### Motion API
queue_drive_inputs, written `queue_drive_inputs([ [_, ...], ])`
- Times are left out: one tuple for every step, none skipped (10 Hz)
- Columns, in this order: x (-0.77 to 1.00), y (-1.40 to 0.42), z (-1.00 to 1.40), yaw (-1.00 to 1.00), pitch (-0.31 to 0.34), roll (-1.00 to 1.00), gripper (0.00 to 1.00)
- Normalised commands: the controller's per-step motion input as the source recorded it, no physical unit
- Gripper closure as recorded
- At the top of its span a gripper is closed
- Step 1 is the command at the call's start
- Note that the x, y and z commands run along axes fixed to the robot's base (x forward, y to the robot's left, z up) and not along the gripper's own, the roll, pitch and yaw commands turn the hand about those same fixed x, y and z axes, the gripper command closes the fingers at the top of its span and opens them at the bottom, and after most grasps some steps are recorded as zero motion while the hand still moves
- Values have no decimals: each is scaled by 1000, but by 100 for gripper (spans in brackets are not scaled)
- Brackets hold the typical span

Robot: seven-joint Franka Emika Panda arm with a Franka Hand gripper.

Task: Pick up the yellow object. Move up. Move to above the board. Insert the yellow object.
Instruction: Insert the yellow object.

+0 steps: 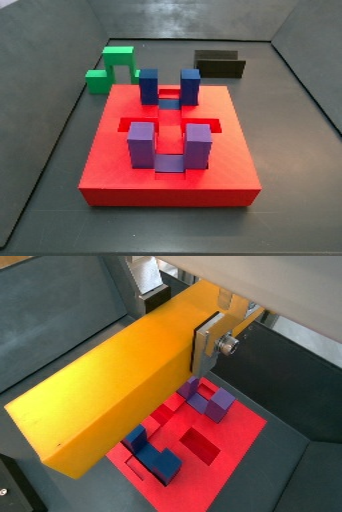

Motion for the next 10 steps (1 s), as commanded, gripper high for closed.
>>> queue_drive_inputs([
  [329,-189,-446,0,0,0,100],
  [497,-311,-549,146,-1,49,100],
  [369,-346,-689,237,-17,61,100],
  [234,-320,-811,177,-51,60,100],
  [6,-249,-931,57,-149,77,100],
  [0,-180,-857,57,-174,106,100],
  [14,-86,-837,60,-180,93,100],
  [69,0,-797,69,-173,43,100],
  [77,0,-709,60,-116,20,100],
  [26,0,-683,40,-104,19,100],
])
